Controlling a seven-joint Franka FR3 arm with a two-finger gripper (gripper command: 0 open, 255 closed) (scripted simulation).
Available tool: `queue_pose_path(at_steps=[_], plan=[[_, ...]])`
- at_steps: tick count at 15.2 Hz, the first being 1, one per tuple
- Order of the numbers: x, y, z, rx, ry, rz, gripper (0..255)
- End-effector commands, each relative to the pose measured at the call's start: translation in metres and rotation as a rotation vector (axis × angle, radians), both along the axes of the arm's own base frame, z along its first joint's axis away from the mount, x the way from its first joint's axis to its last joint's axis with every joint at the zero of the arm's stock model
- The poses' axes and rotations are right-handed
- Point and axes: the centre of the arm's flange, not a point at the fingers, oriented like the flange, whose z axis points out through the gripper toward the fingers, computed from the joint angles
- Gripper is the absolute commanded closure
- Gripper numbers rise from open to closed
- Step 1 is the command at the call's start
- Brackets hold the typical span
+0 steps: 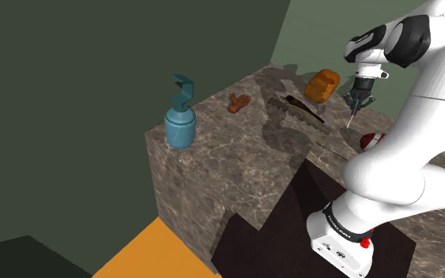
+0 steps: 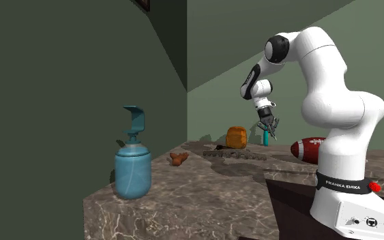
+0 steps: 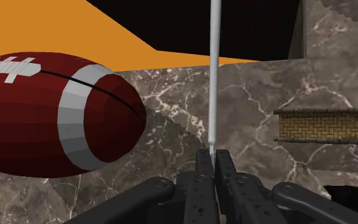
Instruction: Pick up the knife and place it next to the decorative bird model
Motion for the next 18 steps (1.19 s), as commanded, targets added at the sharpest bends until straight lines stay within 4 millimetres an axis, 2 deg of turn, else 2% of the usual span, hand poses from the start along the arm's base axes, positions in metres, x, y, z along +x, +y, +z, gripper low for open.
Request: queue_pose_path(at_steps=[1, 18], plan=[[-0.007, -0.014, -0.005, 0.000, 0.000, 0.002, 255], [-0.007, -0.014, -0.095, 0.000, 0.000, 0.002, 255]])
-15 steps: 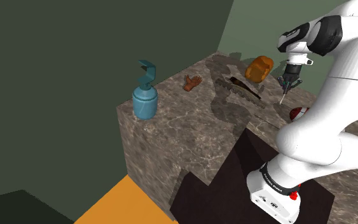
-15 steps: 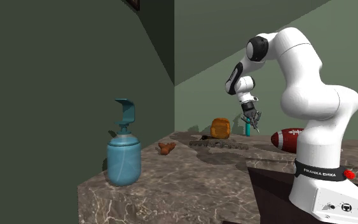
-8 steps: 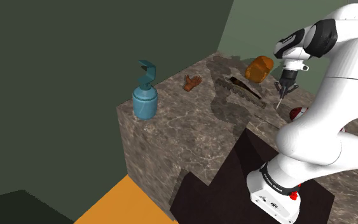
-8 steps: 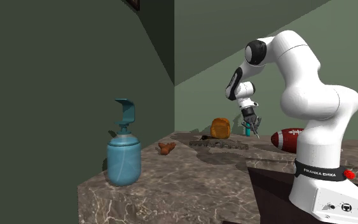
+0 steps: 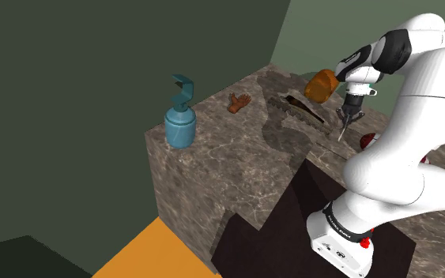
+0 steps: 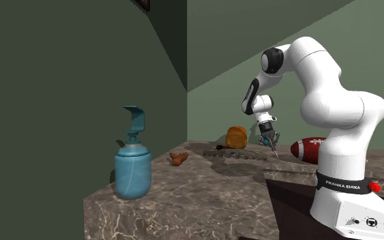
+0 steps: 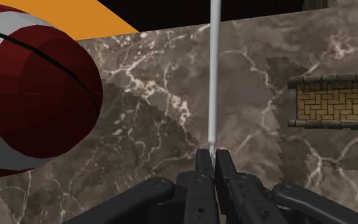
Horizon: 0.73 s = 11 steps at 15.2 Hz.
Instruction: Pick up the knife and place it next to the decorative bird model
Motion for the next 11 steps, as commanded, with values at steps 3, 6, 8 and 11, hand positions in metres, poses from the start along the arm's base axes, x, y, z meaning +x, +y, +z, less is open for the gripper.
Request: queue_pose_path(at_steps=[3, 6, 8, 11], plan=[[0.000, 0.000, -0.020, 0.000, 0.000, 0.000, 255], [0.000, 0.000, -0.026, 0.000, 0.000, 0.000, 255], [0.000, 0.000, -0.026, 0.000, 0.000, 0.000, 255], [0.000, 0.000, -0.026, 0.000, 0.000, 0.000, 255]])
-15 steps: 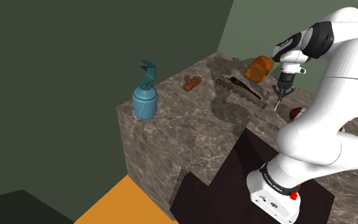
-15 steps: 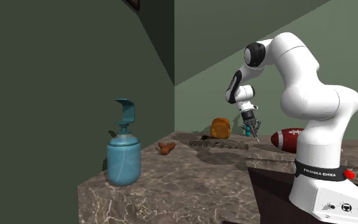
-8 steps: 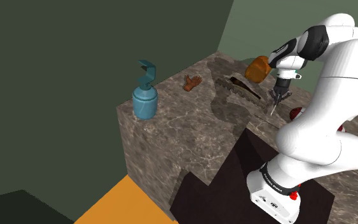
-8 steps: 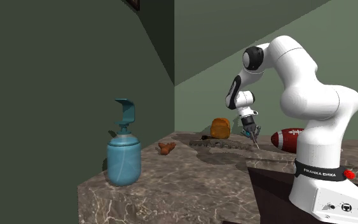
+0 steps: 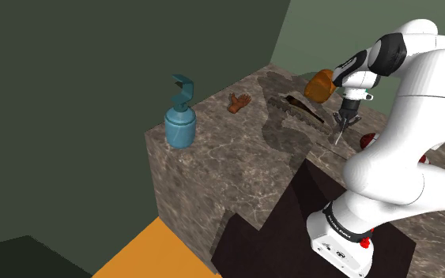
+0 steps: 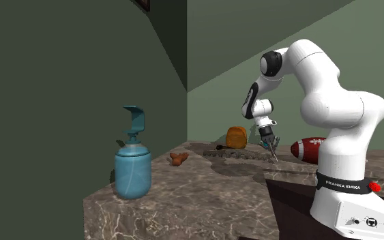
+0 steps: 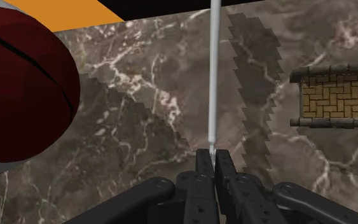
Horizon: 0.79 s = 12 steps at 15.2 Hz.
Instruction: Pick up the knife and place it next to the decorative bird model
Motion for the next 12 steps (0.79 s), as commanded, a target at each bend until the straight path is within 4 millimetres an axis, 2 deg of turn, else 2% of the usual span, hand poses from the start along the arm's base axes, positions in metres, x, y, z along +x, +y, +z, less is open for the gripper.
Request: queue_pose_path(at_steps=[1, 2, 7, 11, 12], plan=[[0.000, 0.000, 0.000, 0.000, 0.000, 0.000, 255], [0.000, 0.000, 0.000, 0.000, 0.000, 0.000, 0], [0.000, 0.000, 0.000, 0.000, 0.000, 0.000, 0], [0.018, -0.012, 0.045, 0.000, 0.000, 0.000, 0], [0.018, -0.012, 0.045, 0.000, 0.000, 0.000, 0]])
